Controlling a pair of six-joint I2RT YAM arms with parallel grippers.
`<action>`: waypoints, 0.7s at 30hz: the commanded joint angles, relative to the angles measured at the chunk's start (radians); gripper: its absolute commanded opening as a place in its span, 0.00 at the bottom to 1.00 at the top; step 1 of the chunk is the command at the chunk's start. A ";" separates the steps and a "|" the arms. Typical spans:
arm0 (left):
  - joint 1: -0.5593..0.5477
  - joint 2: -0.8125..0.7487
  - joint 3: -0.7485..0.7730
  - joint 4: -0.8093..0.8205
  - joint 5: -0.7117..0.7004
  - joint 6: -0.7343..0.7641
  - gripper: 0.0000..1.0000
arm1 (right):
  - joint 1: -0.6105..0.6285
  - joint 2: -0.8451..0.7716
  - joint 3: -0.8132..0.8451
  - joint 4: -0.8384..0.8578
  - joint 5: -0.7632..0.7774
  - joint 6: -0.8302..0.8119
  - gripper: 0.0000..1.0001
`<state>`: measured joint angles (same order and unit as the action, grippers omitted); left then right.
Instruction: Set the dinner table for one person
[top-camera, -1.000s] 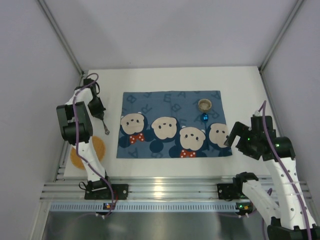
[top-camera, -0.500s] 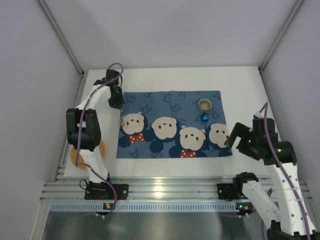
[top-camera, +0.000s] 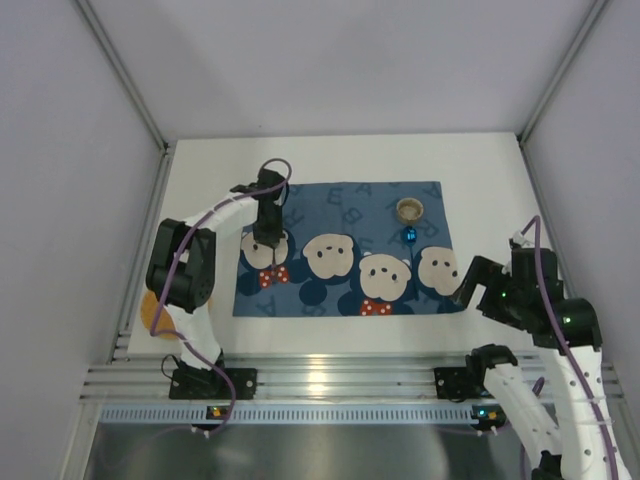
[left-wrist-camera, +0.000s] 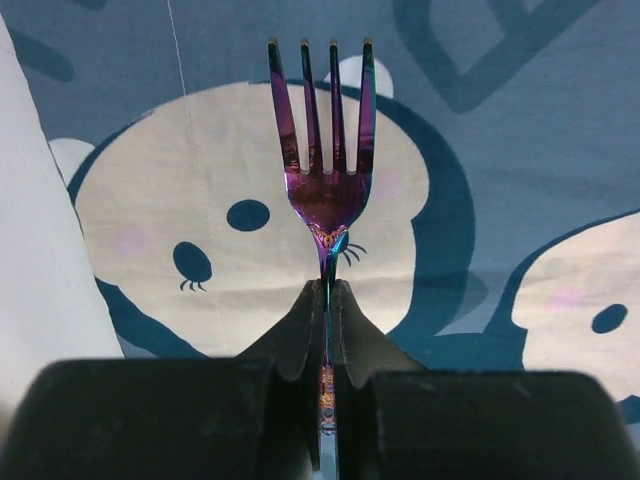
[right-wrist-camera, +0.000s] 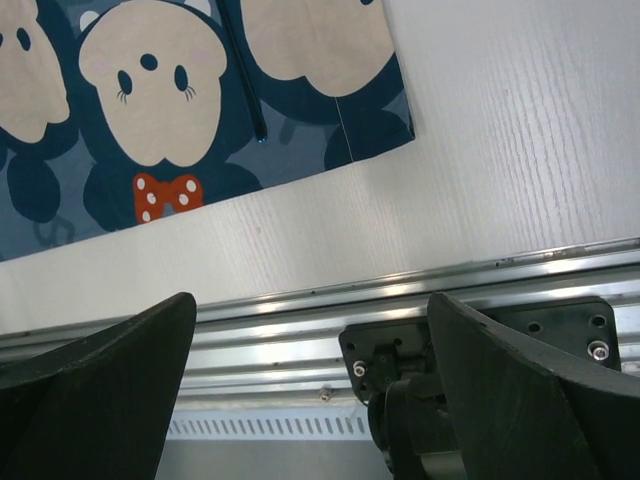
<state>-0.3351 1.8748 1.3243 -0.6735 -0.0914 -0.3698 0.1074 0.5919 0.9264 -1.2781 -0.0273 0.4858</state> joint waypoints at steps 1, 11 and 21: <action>-0.010 -0.037 -0.034 0.040 -0.047 -0.041 0.00 | 0.006 -0.027 0.054 -0.036 0.006 -0.026 1.00; -0.018 -0.124 -0.143 0.037 -0.102 -0.066 0.41 | 0.006 -0.050 0.042 -0.058 -0.011 -0.026 1.00; 0.013 -0.128 0.000 -0.418 -0.677 -0.268 0.68 | 0.006 -0.066 0.031 -0.066 -0.020 -0.029 1.00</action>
<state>-0.3378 1.7454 1.2770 -0.8883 -0.5262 -0.5369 0.1078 0.5404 0.9382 -1.3228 -0.0402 0.4709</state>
